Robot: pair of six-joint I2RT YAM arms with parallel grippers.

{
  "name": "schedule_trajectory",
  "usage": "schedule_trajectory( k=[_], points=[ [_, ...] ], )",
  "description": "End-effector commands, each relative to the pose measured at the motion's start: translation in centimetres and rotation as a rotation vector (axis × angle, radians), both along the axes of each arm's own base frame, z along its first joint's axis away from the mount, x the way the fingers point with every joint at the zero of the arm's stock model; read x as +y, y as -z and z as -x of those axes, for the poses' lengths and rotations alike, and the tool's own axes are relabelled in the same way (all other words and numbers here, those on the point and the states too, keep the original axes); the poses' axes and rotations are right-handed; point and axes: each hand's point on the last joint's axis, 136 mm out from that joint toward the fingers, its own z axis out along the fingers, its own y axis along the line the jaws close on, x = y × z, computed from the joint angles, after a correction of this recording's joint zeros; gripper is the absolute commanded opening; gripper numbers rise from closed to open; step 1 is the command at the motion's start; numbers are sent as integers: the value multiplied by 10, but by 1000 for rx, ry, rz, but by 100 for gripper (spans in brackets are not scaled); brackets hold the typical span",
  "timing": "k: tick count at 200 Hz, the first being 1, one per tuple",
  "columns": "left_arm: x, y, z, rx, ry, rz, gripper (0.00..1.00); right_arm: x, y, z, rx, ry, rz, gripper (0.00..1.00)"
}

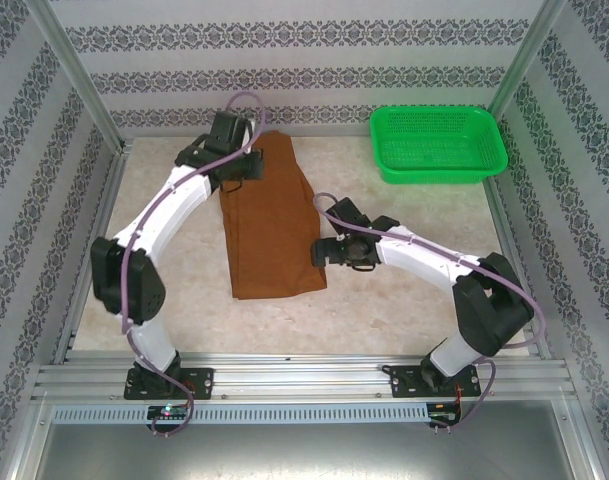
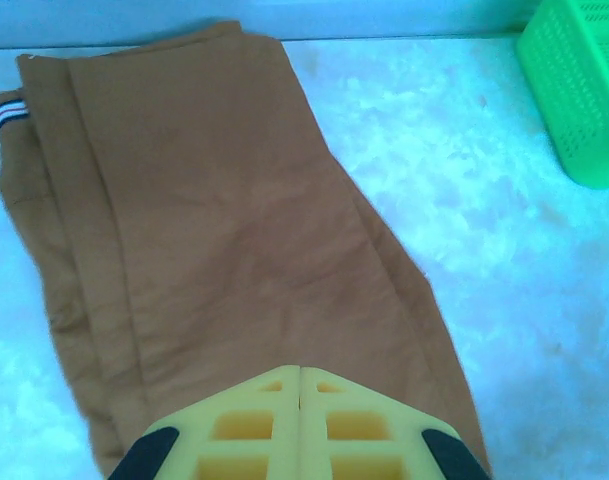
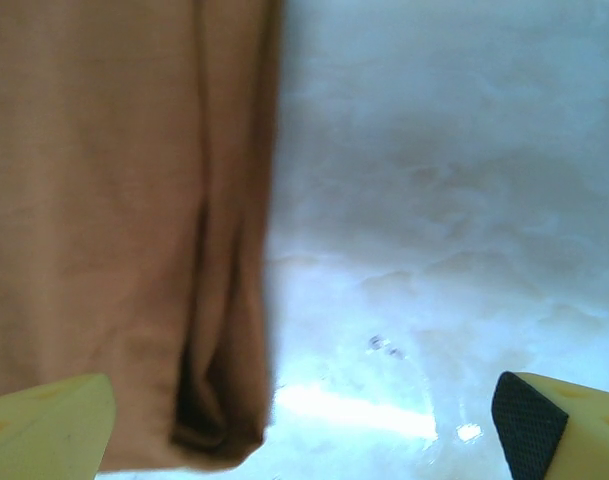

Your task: Roll up the long pants

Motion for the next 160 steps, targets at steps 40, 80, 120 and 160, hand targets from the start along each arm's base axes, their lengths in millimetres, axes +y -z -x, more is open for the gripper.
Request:
schedule_trajectory(
  k=[40,80,120,160],
  points=[
    [-3,105,140,265,142,-257,40,7,11,-14,77,70,-178,98],
    [9,150,166,371,74,-237,48,44,20,-27,144,-5,-247,68],
    [-7,162,197,392,198,-300,61,56,43,-30,212,-7,-254,68],
    [-17,154,206,339,263,-419,61,47,72,-22,282,44,-243,0]
  ],
)
